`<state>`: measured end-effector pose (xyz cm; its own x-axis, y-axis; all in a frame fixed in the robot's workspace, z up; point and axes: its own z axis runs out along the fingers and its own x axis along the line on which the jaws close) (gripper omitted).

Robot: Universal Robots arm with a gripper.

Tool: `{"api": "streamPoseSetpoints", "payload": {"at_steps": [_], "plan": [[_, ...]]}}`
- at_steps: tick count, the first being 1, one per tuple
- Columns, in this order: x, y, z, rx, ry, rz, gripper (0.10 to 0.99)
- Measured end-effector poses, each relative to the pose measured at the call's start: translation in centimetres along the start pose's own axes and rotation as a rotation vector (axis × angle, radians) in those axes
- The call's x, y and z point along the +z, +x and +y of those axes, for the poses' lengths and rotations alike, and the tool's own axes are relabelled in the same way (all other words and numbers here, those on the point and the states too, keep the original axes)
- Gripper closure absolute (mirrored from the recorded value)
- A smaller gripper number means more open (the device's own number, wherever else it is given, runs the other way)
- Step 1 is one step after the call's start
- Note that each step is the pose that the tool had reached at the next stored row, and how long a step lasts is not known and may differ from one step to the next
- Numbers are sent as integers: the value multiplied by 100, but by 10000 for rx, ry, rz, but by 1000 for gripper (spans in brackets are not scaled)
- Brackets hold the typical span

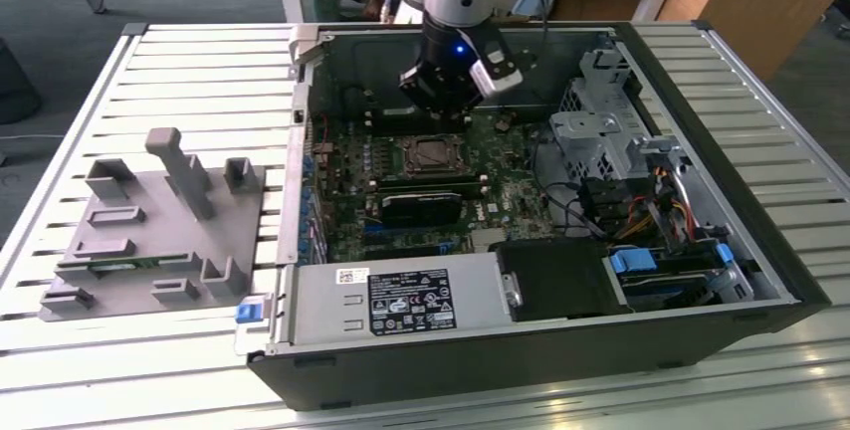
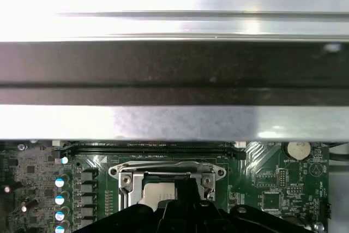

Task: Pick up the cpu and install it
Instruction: 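Install the second cpu locking lever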

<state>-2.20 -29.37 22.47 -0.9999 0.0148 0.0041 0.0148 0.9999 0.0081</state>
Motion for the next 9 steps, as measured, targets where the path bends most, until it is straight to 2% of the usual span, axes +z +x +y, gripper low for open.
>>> {"api": "streamPoseSetpoints", "payload": {"at_steps": [4,9], "plan": [[-91,1,0,0,-1,1,980],[-95,0,-36,0,-3,1,980]]}}
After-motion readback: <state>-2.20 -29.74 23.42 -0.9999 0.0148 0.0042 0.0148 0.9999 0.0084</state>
